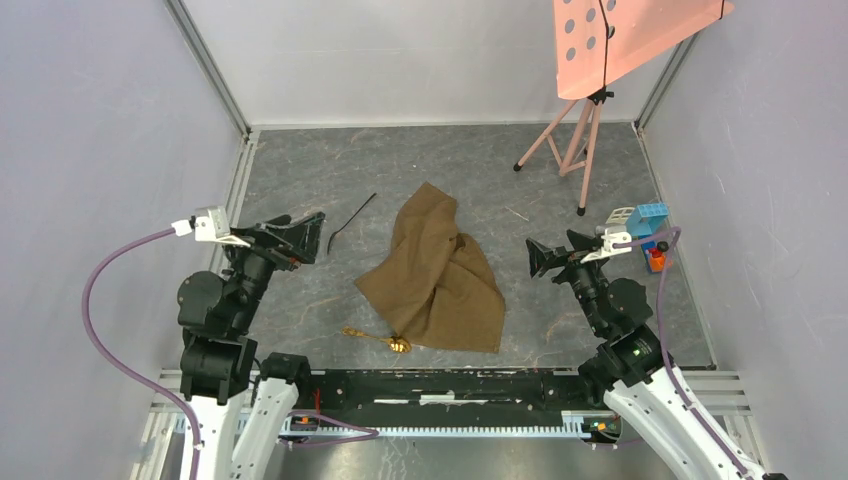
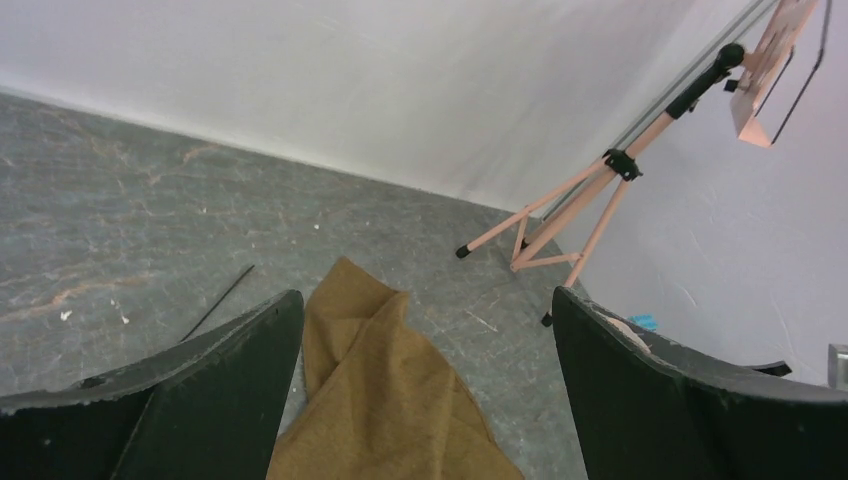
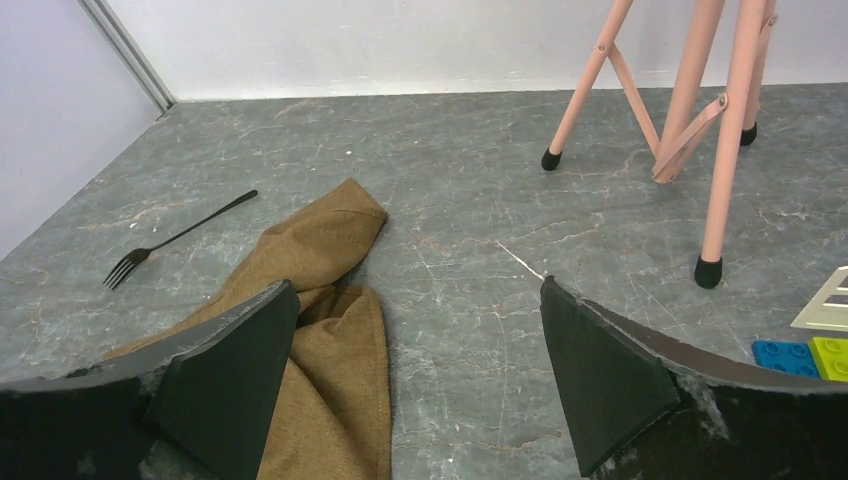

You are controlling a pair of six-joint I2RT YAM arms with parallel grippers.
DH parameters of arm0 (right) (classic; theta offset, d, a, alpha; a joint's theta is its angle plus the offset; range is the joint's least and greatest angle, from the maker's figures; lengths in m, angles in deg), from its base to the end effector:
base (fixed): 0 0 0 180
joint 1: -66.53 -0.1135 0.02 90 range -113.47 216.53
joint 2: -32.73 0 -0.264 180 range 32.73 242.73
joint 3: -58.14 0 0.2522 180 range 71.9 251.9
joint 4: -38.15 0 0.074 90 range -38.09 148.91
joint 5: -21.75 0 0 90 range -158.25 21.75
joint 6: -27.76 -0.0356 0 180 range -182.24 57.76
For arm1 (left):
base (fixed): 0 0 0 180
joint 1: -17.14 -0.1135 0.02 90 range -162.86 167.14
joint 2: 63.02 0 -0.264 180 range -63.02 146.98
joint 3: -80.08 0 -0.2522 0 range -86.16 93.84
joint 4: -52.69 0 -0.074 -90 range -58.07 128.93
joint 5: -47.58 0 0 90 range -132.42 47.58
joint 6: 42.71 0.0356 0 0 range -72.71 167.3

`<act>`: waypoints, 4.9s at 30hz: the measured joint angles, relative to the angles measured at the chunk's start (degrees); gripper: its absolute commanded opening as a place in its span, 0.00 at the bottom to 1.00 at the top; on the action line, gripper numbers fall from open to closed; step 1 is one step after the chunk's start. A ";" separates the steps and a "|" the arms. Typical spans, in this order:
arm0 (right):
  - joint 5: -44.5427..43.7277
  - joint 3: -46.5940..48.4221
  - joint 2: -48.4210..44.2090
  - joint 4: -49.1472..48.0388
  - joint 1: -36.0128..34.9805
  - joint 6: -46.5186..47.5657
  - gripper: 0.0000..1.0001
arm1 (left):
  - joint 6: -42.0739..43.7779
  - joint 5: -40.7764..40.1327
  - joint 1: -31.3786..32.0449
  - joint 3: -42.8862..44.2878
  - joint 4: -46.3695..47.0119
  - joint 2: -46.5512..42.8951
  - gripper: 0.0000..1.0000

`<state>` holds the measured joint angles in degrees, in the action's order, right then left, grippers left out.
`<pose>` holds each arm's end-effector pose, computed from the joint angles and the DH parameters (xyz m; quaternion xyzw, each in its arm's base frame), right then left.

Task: Fold the napkin into a case and place the utensils inside
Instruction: Move the fork to the corner of the board, then move the crumpled napkin to the center of the board.

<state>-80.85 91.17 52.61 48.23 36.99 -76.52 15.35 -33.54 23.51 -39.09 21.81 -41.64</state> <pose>0.1134 0.0553 0.2665 -0.0118 0.6883 0.1992 0.6975 0.0758 -0.0140 0.3863 -0.0867 0.6472 -0.2957 0.6973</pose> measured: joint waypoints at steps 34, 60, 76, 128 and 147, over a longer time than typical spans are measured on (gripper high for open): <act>14.14 -1.84 9.51 -0.20 0.00 5.73 0.98 | -21.44 3.58 0.15 0.52 16.92 73.53 1.00; 16.17 -5.70 10.67 -3.72 0.00 5.73 0.98 | -13.35 -5.11 -4.94 19.39 5.44 81.15 1.00; 24.85 -6.47 24.59 -15.58 -6.32 -0.98 0.98 | -39.56 -9.29 34.10 -11.69 -30.97 19.19 1.00; 32.11 2.54 64.50 -39.43 -16.76 -23.78 0.96 | -45.55 -27.63 58.49 -3.50 -28.11 34.38 1.00; 15.93 4.52 66.49 -30.53 4.94 -28.89 0.98 | -42.23 -14.67 54.07 -7.85 -15.26 49.18 0.98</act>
<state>-64.92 95.69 119.09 17.69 41.93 -105.42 -26.88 -48.20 77.59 -46.94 6.55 7.54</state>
